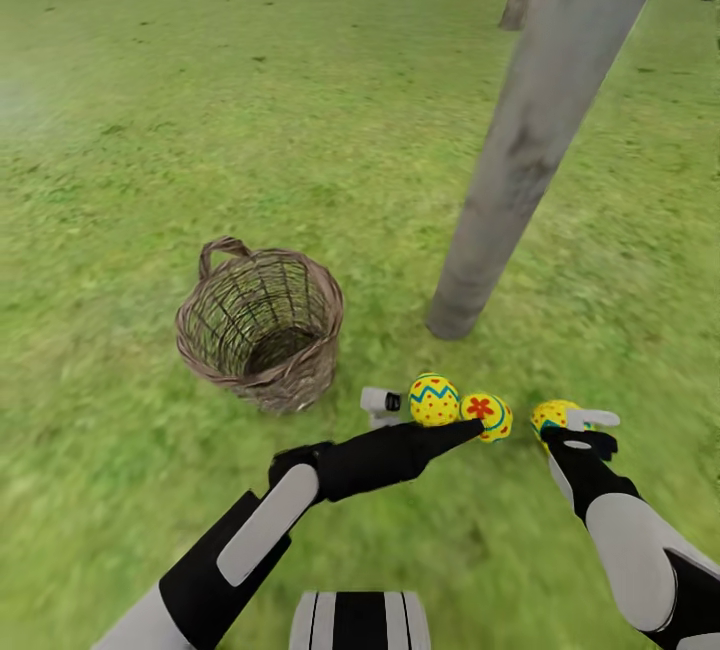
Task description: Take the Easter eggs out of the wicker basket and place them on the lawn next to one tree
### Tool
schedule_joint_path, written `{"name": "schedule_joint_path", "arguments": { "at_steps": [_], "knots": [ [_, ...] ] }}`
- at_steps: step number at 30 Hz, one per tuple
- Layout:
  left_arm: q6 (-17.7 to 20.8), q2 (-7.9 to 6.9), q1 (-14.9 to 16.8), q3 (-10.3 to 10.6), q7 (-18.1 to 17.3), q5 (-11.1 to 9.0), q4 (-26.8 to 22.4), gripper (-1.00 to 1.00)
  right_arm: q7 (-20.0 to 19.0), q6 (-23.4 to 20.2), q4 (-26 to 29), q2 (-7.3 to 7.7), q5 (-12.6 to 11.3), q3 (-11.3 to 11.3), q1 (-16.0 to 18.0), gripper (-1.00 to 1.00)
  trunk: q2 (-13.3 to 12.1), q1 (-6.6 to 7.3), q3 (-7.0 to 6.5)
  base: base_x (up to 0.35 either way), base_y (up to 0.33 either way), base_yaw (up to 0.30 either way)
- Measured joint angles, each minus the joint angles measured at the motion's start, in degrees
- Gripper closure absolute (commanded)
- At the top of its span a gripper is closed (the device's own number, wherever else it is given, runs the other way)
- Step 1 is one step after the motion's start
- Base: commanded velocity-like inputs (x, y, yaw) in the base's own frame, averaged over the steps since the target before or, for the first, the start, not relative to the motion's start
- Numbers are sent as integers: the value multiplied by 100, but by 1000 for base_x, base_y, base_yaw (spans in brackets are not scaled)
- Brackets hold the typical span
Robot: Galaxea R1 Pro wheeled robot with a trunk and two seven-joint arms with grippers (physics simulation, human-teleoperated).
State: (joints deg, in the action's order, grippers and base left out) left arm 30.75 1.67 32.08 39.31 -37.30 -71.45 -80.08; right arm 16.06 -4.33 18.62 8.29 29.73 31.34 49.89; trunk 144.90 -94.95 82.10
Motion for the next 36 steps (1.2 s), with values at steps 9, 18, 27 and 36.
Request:
{"name": "schedule_joint_path", "arguments": {
  "at_steps": [9, 18, 27, 36],
  "knots": [
    [502, -659, 30, -472, 54, 18, 203, -100, -257, -603, 94, 2, 1, -11, -68, -100, -12, 27, -200, -24, 2, 0],
    [864, -1573, -29, -398, 518, 50, 1153, -100, -1640, -1186, -406, 14, 95, -32, -259, -100, -24, 49, -399, 0, 0, 0],
    [855, -1603, -115, -200, 525, 448, 2165, -100, -1775, -1222, -576, -1, 186, -60, -616, -100, -36, 73, -599, 0, 0, 0],
    [848, -2236, -209, -193, 518, 479, 2346, -100, -1778, -1220, -763, -32, 483, -77, -816, -100, -48, 96, -798, 0, 0, 0]
  ]
}}
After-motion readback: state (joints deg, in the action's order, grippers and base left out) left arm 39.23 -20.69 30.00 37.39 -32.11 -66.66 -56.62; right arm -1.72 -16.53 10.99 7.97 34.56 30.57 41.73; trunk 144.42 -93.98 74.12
